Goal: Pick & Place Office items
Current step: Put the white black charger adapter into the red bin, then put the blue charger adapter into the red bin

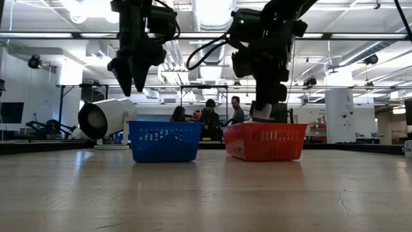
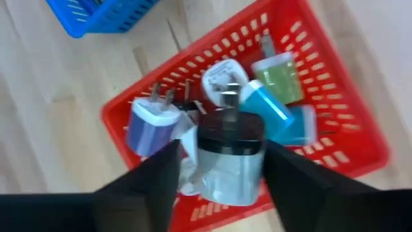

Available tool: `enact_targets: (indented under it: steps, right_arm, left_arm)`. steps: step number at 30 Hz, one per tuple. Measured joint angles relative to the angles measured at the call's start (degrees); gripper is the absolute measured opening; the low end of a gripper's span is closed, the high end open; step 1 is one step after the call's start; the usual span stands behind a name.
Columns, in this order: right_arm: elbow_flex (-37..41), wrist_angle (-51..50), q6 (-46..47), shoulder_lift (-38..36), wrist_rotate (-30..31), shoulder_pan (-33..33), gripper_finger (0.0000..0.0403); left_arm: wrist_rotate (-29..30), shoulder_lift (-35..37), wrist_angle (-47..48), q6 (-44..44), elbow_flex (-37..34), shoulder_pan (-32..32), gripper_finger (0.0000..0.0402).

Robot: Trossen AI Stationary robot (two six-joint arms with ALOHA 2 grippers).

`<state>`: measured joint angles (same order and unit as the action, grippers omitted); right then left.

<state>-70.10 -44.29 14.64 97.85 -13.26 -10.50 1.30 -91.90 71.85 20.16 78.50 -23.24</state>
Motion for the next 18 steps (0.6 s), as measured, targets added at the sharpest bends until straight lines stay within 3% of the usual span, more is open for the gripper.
enact_targets:
  steps: [4, 8, 18]
  right_arm:
    - [0.1, -0.6, 2.3, 0.3, -1.9, 0.0, 0.0257]
    - [0.1, -0.3, 3.7, 0.3, -2.0, 0.0, 0.0302]
    - [-7.4, -6.4, 1.1, 0.0, 0.6, 0.0, 0.0316]
  left_arm:
    - [0.0, 0.0, 0.0, 0.0, 0.0, 0.0, 0.0332]
    - [0.0, 0.0, 0.0, 0.0, 0.0, 0.0, 0.0332]
    - [0.0, 0.0, 0.0, -1.6, 0.0, 0.0, 0.0332]
